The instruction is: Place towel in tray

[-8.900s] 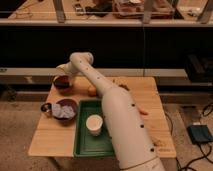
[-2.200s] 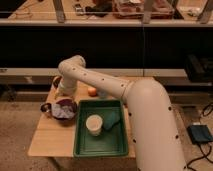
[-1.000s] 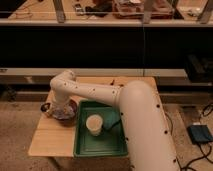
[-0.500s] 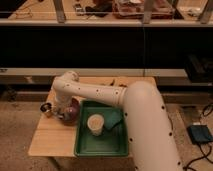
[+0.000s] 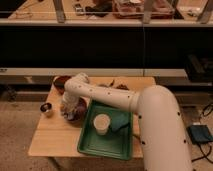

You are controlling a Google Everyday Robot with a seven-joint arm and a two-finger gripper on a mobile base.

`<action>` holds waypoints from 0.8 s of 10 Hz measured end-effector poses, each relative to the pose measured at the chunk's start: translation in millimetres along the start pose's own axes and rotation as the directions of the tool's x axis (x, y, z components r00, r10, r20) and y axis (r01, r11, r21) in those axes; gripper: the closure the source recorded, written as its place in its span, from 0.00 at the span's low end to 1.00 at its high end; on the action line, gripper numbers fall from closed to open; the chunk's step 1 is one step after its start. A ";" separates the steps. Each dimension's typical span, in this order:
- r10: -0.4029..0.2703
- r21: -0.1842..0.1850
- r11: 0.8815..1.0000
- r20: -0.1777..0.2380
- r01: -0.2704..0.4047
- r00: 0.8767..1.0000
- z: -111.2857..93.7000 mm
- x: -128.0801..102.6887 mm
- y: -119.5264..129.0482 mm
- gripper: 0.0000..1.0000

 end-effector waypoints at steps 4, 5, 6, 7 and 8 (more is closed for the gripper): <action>0.016 0.113 0.994 -0.093 -0.006 0.996 -41.4 9.9 3.3 0.78; 0.018 0.154 0.988 -0.146 0.005 0.989 -69.6 16.3 -4.0 0.78; 0.019 0.171 0.985 -0.170 0.010 0.985 -83.7 20.7 -9.0 0.78; 0.023 0.182 0.983 -0.203 0.015 0.979 -102.1 31.0 -15.2 0.78; 0.033 0.190 0.982 -0.225 0.011 0.974 -116.2 41.1 -18.5 0.78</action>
